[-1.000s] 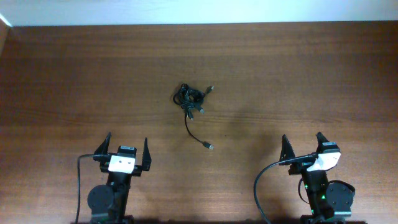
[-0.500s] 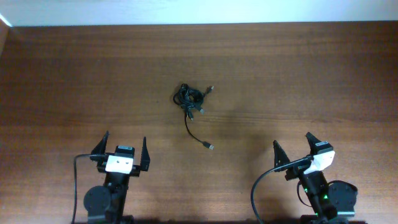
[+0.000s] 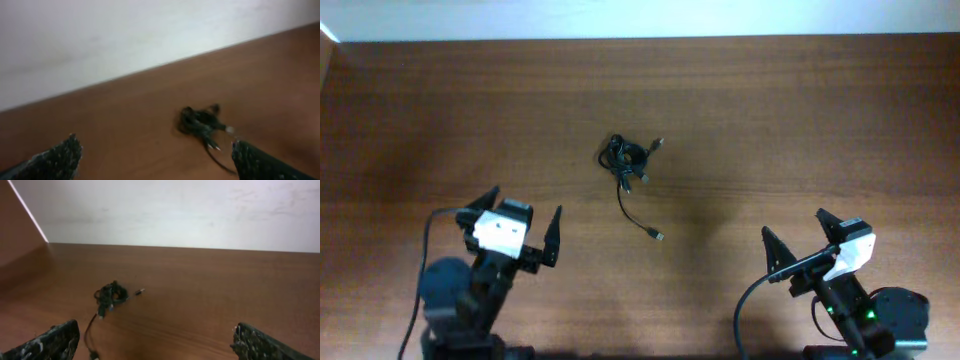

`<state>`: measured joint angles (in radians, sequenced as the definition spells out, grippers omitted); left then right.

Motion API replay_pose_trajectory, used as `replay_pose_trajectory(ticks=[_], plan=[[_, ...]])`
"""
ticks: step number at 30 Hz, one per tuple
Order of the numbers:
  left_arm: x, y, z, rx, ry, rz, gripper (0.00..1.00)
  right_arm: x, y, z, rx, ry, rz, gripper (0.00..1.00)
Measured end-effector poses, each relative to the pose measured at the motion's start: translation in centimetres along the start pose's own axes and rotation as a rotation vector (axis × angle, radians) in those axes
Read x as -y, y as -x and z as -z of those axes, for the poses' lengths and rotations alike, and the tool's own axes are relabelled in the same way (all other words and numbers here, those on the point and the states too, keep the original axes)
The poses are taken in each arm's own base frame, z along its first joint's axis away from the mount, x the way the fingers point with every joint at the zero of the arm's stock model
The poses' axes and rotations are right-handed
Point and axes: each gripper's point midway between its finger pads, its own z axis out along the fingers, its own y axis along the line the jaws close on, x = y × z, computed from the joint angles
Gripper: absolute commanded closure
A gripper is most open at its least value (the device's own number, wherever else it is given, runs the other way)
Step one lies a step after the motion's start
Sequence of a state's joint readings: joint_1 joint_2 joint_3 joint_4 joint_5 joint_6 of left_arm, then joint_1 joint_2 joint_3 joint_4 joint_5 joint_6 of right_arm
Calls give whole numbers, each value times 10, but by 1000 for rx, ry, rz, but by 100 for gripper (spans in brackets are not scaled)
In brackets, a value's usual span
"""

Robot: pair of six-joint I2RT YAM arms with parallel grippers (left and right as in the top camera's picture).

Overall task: Untangle cables
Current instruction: 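Move the left gripper to the black cable bundle and grasp it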

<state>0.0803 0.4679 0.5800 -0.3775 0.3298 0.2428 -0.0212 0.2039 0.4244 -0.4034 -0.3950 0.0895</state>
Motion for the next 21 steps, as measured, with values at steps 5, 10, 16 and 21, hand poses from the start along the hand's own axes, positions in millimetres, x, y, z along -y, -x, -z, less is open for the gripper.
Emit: replay_pose_trajectory(ticks=[5,10,16,21], plan=[[1,16,-27,-188,-132,87,1,-6,18,-1,-148,18,-65,1],[-7,24,-56,-472,-223,209,1,-7,61,-13,-317,14,-139,1],[-20,23,-103,-491,-242,226,1,7,78,-52,-553,6,-201,1],[-24,-12,-137,-584,-235,332,2,10,49,-102,-666,119,-300,0]])
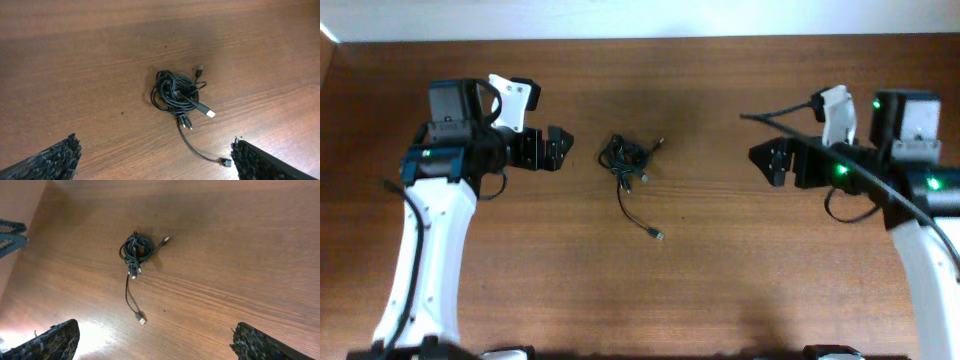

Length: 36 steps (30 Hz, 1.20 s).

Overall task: Untangle cables
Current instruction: 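Move the left gripper to the black cable bundle and grasp it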

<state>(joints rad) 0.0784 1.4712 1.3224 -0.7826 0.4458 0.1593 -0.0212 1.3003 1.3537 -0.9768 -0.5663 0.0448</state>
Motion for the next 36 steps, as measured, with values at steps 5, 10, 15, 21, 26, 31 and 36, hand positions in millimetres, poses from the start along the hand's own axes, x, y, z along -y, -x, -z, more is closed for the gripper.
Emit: replay_pose_trajectory(ticks=[5,10,15,21,26,31,36], plan=[[-26,22,-28,-68,96,133,21,10,-6,-25,-76,32,-49,7],[-23,10,-80,-196,109,238,32,10,-6,-26,-78,34,-51,7],[-1,-26,-136,-333,160,321,42,11,-6,-26,-79,30,-51,7],[26,-44,-203,-337,215,364,55,11,-9,-25,-91,29,-59,7],[26,-60,-219,-352,307,364,63,11,-12,-25,-101,29,-65,6],[14,-79,-207,-422,406,361,63,11,-15,-25,-111,28,-72,6],[7,-95,-197,-493,458,332,56,11,-15,-25,-112,28,-73,6]])
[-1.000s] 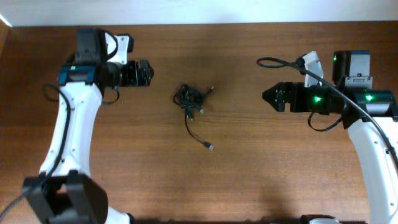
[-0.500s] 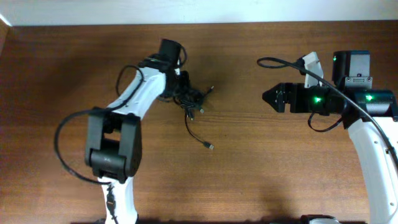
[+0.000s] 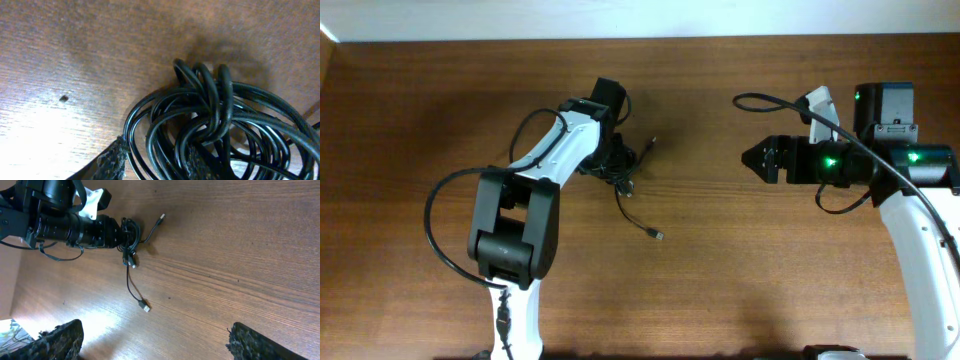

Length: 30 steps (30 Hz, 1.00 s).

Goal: Untangle cables

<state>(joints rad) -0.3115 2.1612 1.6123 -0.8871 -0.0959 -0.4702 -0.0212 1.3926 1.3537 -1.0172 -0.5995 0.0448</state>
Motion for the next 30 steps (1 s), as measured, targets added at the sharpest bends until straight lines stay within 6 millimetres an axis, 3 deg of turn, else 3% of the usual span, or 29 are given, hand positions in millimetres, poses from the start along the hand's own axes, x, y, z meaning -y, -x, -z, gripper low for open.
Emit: replay_pose_trajectory(ticks=[5,8,13,16,19,21,23,26,30], plan=[[-3,-3,-2,-16,16,-31,63,0,0,0,-1,0,0,6],[-6,-9,-8,-44,33,-41,100,0,0,0,-2,0,-2,6],[-5,-9,-8,-53,40,-49,100,0,-1,0,-3,0,-2,6],[5,0,6,-74,4,-81,100,0,0,0,0,0,0,6],[53,30,60,-14,-240,-200,100,0,5,0,17,2,3,6],[101,35,122,19,-542,-328,100,-11,19,1,70,60,15,9],[132,32,171,41,-775,-402,100,-25,33,4,120,140,19,10],[156,14,222,6,-1056,-466,100,-35,45,7,156,197,-39,15],[166,-3,255,-54,-1270,-504,100,-53,58,7,198,252,-44,27]])
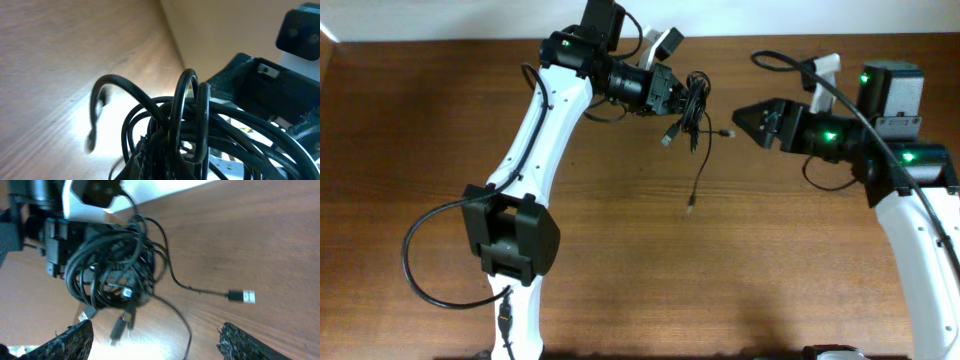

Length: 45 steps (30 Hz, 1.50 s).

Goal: Untangle cables

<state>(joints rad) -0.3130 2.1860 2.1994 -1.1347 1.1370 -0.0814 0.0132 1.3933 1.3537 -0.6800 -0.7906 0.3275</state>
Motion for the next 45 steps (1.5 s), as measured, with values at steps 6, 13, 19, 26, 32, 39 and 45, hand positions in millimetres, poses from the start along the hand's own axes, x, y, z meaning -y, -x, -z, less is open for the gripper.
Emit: replay_pose_trajectory(ticks=[6,13,19,26,32,39,45], plan=[[11,-2,0,-8,-64,-5,100,-24,12,-9,41,65,24,38],[-35,-18,-38,-65,352,6,100,-16,-4,-34,-22,6,-102,47],[-61,-20,-38,-40,579,59,100,31,-25,-58,-101,-149,-263,58],[-60,-19,-37,-36,562,76,100,56,-33,-71,-132,-216,-307,70],[-37,-19,-45,-58,389,62,100,65,-35,-76,-133,-266,-300,96],[-12,-8,-15,-14,229,37,100,50,-22,-67,-142,-140,-228,96],[26,-6,2,14,116,-4,100,22,-12,-42,-167,158,-125,91]])
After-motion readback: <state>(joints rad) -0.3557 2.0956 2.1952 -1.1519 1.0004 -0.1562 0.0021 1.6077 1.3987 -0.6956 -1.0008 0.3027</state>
